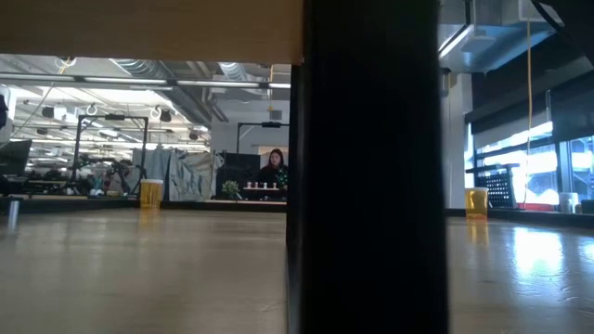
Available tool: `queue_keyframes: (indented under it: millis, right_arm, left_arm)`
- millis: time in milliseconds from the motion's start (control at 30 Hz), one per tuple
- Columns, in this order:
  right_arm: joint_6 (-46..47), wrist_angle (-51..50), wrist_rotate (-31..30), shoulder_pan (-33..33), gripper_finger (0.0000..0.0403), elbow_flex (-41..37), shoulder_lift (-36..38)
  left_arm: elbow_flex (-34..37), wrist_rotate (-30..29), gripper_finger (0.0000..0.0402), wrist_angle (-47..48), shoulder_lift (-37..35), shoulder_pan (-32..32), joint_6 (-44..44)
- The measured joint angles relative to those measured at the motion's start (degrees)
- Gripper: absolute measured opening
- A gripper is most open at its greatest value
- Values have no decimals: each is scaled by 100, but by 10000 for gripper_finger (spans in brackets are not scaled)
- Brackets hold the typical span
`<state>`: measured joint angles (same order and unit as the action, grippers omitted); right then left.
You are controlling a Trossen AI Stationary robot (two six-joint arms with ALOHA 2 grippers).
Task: Pick and place medicine bottles onto shelf by color
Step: Put the pink pill bottle on the shelf aligned with the other pink pill bottle
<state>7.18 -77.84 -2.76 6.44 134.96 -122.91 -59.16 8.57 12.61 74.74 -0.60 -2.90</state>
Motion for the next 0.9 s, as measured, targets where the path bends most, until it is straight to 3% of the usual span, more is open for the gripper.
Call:
queue_keyframes:
  millis: [267,900]
  right_arm:
    - [13,-35,-46,0,103,0,0]
    - [4,-59,-63,0,104,0,-4]
  left_arm:
    - [0,83,79,0,0,-2,32]
    - [0,104,75,25,4,-2,46]
